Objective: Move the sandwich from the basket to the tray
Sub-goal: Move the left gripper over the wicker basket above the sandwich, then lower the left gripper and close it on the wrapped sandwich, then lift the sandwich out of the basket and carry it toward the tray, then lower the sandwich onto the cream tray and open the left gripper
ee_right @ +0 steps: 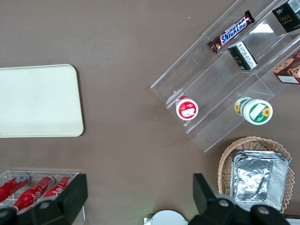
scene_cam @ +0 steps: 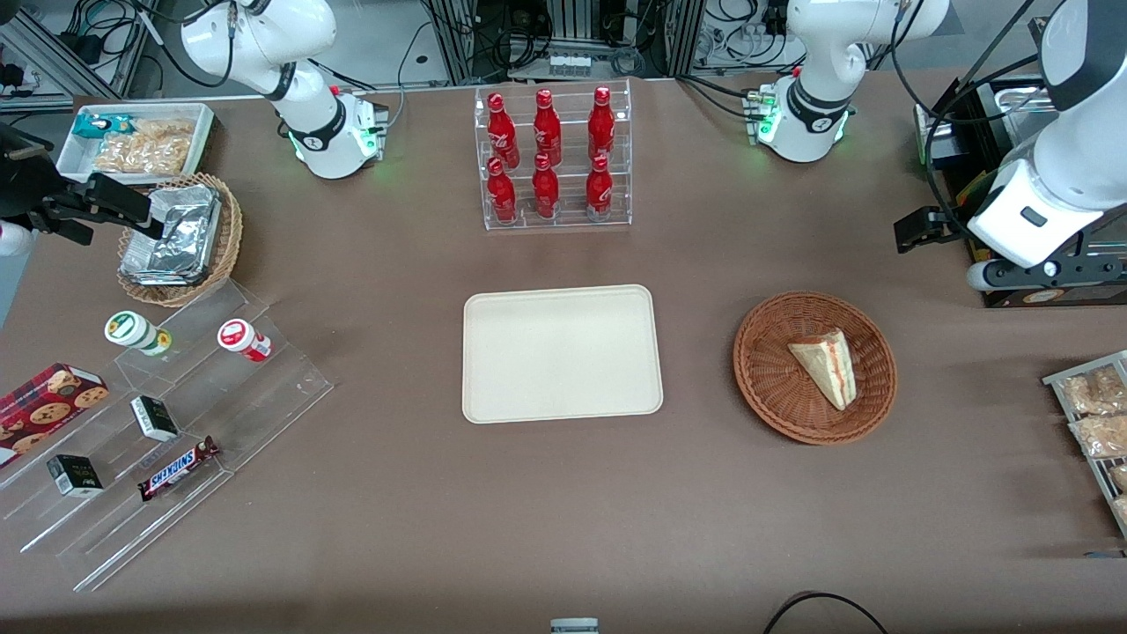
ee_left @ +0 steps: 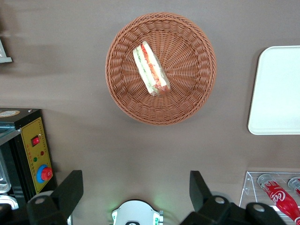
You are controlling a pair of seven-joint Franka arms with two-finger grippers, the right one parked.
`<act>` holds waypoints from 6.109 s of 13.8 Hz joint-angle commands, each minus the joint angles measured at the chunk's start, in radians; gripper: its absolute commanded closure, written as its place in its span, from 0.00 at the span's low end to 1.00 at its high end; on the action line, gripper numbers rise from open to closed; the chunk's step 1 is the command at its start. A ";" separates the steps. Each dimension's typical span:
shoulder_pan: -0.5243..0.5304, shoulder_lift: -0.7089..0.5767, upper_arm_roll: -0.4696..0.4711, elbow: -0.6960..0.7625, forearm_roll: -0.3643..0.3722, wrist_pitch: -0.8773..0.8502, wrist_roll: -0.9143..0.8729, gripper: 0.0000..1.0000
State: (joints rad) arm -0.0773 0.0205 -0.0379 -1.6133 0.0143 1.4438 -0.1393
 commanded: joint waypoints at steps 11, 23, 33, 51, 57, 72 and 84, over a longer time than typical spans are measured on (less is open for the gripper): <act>-0.004 0.045 0.009 -0.244 0.003 0.245 0.006 0.00; -0.002 0.102 0.012 -0.609 -0.007 0.828 -0.227 0.00; -0.010 0.216 0.009 -0.606 -0.060 1.009 -0.661 0.00; -0.134 0.257 0.003 -0.295 -0.040 0.547 -0.651 0.91; -0.355 0.416 -0.013 -0.121 -0.027 0.547 -0.562 0.90; -0.703 0.814 -0.013 0.326 -0.027 0.589 -0.924 0.91; -0.639 0.632 -0.005 0.308 -0.036 0.404 -0.906 0.00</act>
State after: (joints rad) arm -0.7472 0.7136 -0.0439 -1.2798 -0.0247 1.9170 -1.0571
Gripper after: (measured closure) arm 0.000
